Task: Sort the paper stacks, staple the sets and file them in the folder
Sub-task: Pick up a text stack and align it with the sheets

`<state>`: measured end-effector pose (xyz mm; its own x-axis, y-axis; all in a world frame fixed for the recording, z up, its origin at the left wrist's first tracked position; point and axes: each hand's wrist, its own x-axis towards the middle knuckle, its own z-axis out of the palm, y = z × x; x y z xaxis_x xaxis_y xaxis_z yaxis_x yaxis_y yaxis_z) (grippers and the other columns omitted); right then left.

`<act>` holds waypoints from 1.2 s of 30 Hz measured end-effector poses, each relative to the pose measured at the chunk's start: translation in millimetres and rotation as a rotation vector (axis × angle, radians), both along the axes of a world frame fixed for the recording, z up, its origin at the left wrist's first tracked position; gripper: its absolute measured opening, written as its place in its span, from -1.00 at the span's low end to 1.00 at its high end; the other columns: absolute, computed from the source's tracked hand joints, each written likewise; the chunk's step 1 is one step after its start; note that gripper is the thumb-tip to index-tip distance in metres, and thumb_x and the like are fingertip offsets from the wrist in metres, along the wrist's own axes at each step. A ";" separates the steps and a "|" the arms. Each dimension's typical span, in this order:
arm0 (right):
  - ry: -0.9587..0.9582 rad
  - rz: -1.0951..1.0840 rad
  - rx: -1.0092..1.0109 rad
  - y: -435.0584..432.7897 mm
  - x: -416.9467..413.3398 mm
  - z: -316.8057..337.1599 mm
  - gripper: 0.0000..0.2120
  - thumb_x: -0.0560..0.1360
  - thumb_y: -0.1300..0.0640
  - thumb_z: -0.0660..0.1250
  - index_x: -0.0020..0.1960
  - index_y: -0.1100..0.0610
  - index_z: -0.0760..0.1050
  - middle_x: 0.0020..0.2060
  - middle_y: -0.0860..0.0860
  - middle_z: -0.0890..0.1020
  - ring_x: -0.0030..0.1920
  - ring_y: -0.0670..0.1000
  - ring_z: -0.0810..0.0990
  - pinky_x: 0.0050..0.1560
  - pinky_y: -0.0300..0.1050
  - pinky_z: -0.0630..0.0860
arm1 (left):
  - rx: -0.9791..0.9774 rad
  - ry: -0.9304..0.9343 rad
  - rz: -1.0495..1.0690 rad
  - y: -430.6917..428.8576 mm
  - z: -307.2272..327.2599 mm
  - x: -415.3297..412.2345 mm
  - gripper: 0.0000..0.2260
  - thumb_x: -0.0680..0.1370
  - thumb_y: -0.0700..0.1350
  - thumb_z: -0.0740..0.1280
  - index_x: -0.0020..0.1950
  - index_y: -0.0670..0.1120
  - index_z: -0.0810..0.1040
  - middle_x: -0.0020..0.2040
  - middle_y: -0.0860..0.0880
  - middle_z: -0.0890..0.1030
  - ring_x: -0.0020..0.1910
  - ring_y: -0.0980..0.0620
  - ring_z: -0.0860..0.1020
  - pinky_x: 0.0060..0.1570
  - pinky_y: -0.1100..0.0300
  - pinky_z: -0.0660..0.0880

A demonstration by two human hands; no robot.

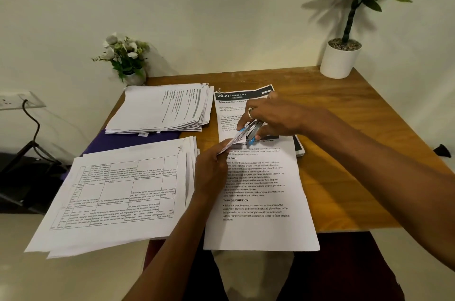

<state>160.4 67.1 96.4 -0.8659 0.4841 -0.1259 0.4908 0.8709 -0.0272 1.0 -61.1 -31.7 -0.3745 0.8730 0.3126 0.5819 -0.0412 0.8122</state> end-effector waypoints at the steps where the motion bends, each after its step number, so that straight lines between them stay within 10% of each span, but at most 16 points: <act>1: -0.001 0.001 0.000 -1.0 -0.9 -1.9 -0.56 0.56 0.00 0.44 0.42 -0.15 0.46 0.26 -0.06 0.50 0.29 0.00 0.42 0.27 0.05 0.23 | 0.005 0.005 -0.001 -0.5 0.7 0.1 -0.77 0.68 -0.16 0.27 0.30 -0.08 0.63 -0.04 0.11 0.63 -0.10 0.50 0.54 -0.21 0.56 0.42; 36: 0.179 0.026 0.187 0.6 -11.2 -21.9 -0.62 0.62 0.04 0.35 0.43 -0.05 0.50 0.30 -0.08 0.58 0.23 -0.01 0.42 0.18 0.05 0.15 | -0.092 0.022 0.035 2.9 -5.0 -2.0 -0.74 0.69 0.01 0.24 -0.21 0.03 0.45 -0.30 0.17 0.51 -0.36 0.10 0.53 -0.39 0.47 0.41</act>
<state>149.3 67.7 74.5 -0.8786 0.4622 0.1200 0.4703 0.8810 0.0506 -1.1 -58.2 -36.7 -0.3989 0.8851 0.2399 0.5997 0.0539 0.7984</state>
